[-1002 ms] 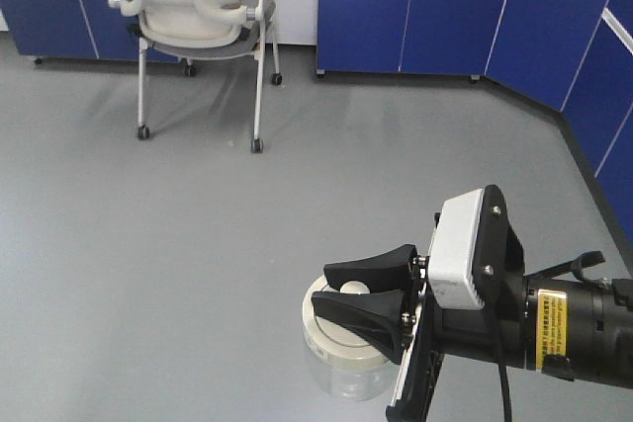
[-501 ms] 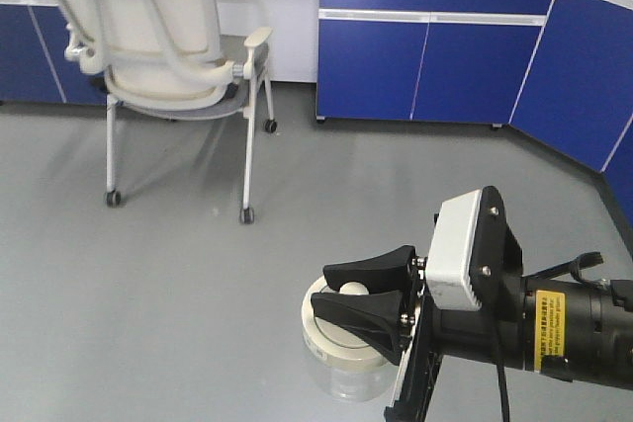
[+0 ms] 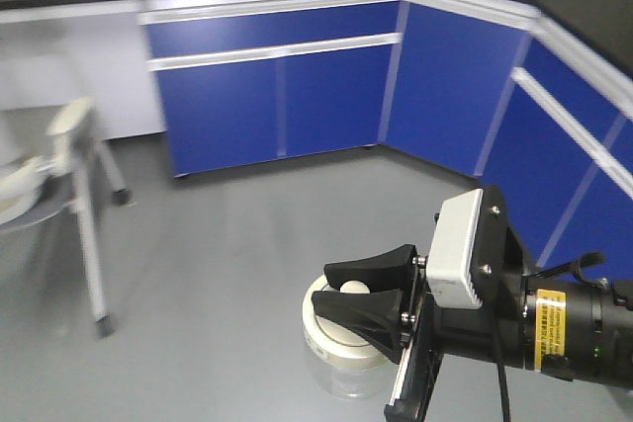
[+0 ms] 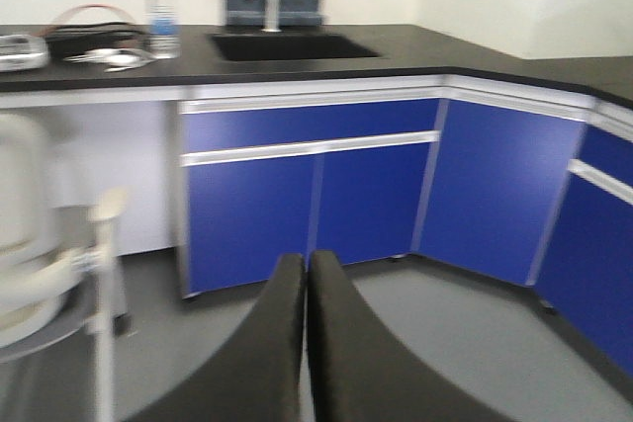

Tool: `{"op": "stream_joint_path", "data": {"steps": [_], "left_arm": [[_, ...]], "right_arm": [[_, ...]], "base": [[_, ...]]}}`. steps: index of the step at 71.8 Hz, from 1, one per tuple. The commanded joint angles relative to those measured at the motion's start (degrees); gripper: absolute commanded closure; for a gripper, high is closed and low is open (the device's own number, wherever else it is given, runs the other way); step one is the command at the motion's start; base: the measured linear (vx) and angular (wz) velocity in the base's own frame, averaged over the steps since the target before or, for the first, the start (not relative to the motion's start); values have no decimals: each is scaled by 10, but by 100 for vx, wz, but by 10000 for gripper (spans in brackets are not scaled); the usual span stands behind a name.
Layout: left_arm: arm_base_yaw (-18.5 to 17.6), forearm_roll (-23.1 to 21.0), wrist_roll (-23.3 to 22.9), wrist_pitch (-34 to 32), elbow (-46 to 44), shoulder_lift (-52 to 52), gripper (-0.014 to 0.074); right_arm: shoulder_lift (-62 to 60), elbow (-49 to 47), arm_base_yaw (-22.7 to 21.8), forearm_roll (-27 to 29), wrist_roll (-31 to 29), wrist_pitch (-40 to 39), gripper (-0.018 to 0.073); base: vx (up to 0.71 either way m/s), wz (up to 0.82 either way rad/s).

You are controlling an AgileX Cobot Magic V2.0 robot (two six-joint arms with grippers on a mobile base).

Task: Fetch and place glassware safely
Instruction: 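Hold the jar in the right gripper while the base drives to the bench, then lower the held jar with the right gripper onto the black bench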

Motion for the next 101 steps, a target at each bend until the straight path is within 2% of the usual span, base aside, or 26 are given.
{"op": "stream_joint_path", "data": {"steps": [1, 63, 101], "left_arm": [[-3, -3, 0, -41, -16, 7, 603], [-3, -3, 0, -41, -16, 7, 603], [-3, -3, 0, -41, -16, 7, 603]], "right_arm": [[-13, -17, -1, 30, -5, -33, 560], [-13, -17, -1, 30, -5, -33, 560], [-13, -17, -1, 30, -5, -33, 560]], "base": [[43, -93], [29, -93], [18, -62]]}}
